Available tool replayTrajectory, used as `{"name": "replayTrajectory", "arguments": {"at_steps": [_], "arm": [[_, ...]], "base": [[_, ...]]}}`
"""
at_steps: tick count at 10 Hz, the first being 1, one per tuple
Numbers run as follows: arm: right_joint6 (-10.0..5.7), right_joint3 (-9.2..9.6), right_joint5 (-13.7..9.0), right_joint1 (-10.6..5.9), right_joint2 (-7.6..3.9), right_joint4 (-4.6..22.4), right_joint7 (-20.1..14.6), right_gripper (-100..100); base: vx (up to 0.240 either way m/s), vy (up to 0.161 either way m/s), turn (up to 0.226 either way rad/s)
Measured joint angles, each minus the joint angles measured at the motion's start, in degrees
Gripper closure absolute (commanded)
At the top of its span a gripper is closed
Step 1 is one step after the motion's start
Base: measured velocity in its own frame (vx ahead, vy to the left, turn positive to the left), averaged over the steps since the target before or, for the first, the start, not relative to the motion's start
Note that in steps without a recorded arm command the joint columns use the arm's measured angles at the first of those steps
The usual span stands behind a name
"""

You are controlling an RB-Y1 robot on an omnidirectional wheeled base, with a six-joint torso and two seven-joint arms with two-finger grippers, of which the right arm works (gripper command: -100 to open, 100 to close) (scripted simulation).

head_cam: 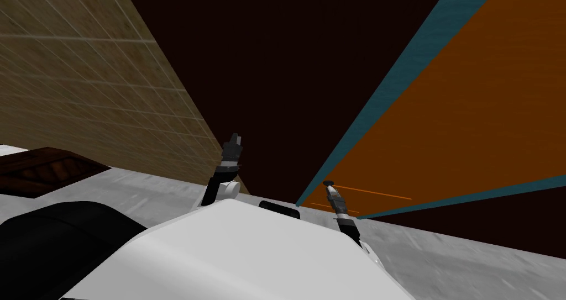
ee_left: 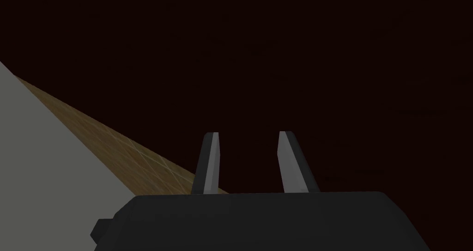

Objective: Pull the door open

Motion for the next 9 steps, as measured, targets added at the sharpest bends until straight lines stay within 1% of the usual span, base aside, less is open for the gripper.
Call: {"name": "replayTrajectory", "arguments": {"at_steps": [3,5,7,9], "arm": [[0.43,0.4,-1.34,-0.13,0.12,-0.18,-4.2,100],[0.77,0.66,-2.11,-0.18,0.2,-0.39,-6.88,100],[0.96,0.91,-2.98,-0.32,0.26,-0.3,-9.61,100],[1.32,1.16,-3.89,-0.38,0.31,-0.61,-12.43,100]], "base": [[-0.062,-0.028,0.075],[-0.039,-0.019,0.036],[-0.06,-0.027,0.092],[-0.039,-0.024,0.042]]}}
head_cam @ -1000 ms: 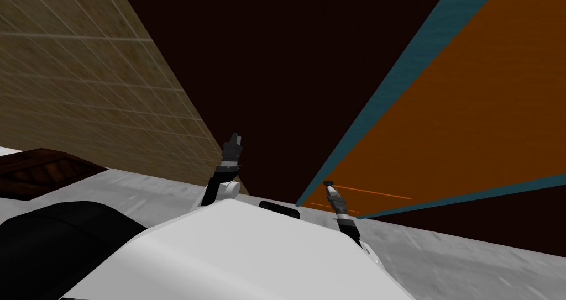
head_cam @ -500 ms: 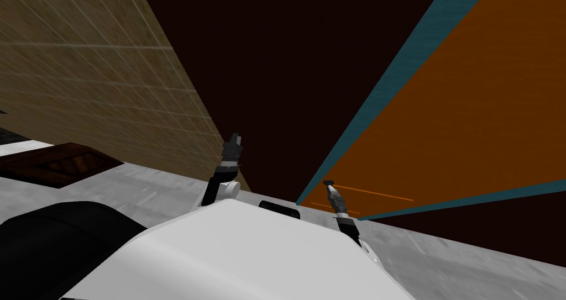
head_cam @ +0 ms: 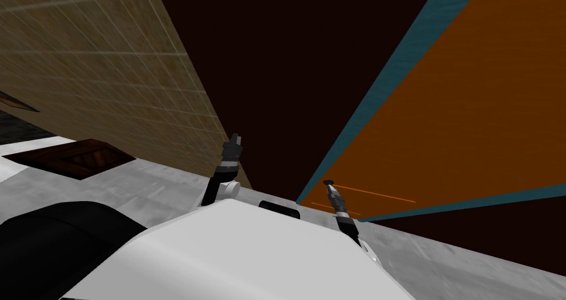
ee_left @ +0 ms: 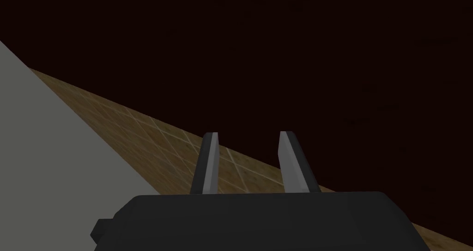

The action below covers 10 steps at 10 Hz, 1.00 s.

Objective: Pull the door open

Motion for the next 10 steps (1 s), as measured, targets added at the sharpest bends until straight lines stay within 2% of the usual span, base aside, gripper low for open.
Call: {"name": "replayTrajectory", "arguments": {"at_steps": [10], "arm": [[1.51,1.3,-4.89,-0.5,0.24,-0.69,-14.35,100]], "base": [[-0.045,-0.026,0.065]]}}
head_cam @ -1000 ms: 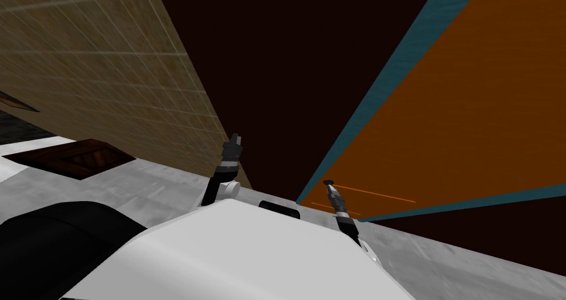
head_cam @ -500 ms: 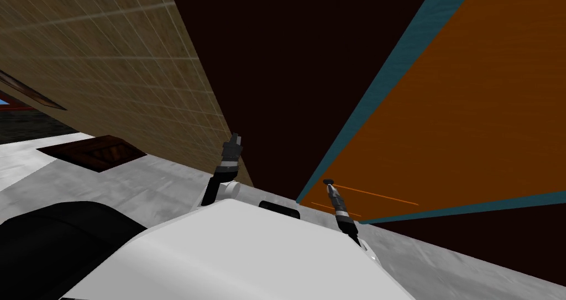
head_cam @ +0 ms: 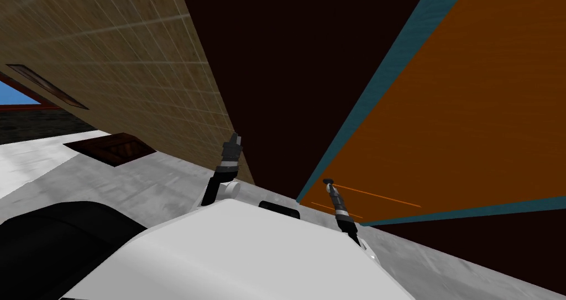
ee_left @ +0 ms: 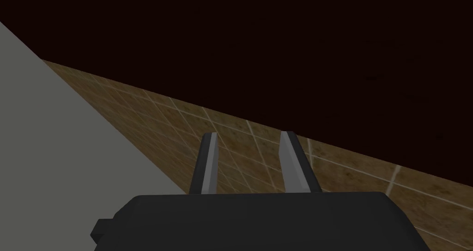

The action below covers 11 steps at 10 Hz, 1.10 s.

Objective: Pull the door open

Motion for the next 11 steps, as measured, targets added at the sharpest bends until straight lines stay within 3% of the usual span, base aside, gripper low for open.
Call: {"name": "replayTrajectory", "arguments": {"at_steps": [11], "arm": [[1.31,1.41,-5.31,-0.93,0.25,0.13,-14.82,100]], "base": [[-0.044,-0.025,0.068]]}}
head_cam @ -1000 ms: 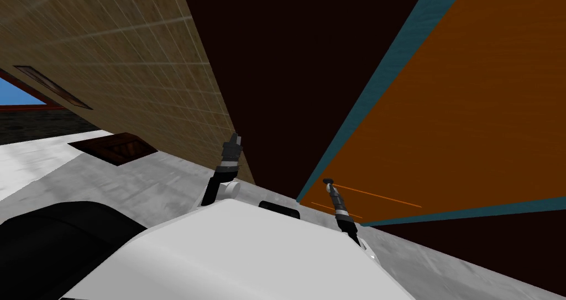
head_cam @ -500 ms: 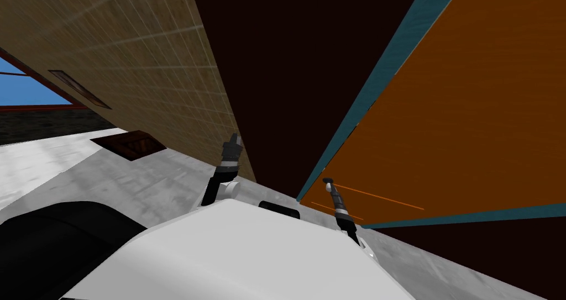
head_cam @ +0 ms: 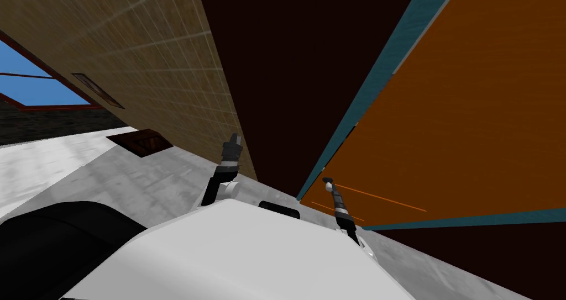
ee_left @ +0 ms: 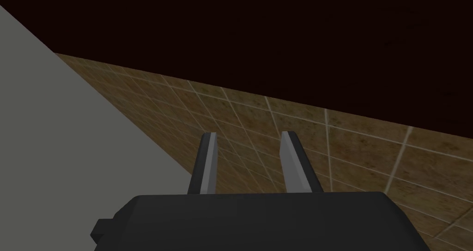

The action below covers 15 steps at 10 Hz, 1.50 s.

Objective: Pull the door open

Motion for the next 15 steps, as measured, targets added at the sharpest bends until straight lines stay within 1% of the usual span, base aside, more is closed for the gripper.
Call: {"name": "replayTrajectory", "arguments": {"at_steps": [1,2,4,6,7,8,9,10,12,13,14,15], "arm": [[0.2,0.16,-0.85,-0.1,-0.01,-0.02,-1.56,100],[0.7,0.26,-1.26,0.21,0.11,-0.83,-2.86,100],[0.78,0.61,-2.2,-0.3,0.11,-0.1,-5.61,100],[1.6,0.88,-3.15,0.34,0.19,-1.42,-8.17,100],[1.72,1.03,-3.77,0.08,0.17,-1.14,-9.64,100],[2.19,1.2,-4.65,0.25,0.19,-1.66,-11.26,100],[2.62,1.31,-5.07,0.47,0.31,-2.24,-12.5,100],[2.1,1.56,-5.67,-0.51,0.35,-0.57,-14.04,100],[1.29,1.79,-6.09,-1.32,0.34,1.08,-15.85,100],[2.01,1.74,-6.15,-0.48,0.44,-0.52,-15.85,100],[3.39,1.77,-6.75,0.69,0.55,-2.88,-16.69,100],[3.4,2.0,-7.6,0.08,0.45,-1.96,-18.28,100]], "base": [[-0.053,-0.029,0.056],[-0.047,-0.027,0.063],[-0.038,-0.026,0.063],[-0.039,-0.02,0.052],[-0.065,-0.033,0.124],[-0.047,-0.031,0.07],[-0.05,-0.033,0.064],[-0.037,-0.024,0.052],[-0.007,0.002,-0.006],[-0.027,-0.01,0.06],[-0.063,-0.024,0.115],[-0.052,-0.027,0.063]]}}
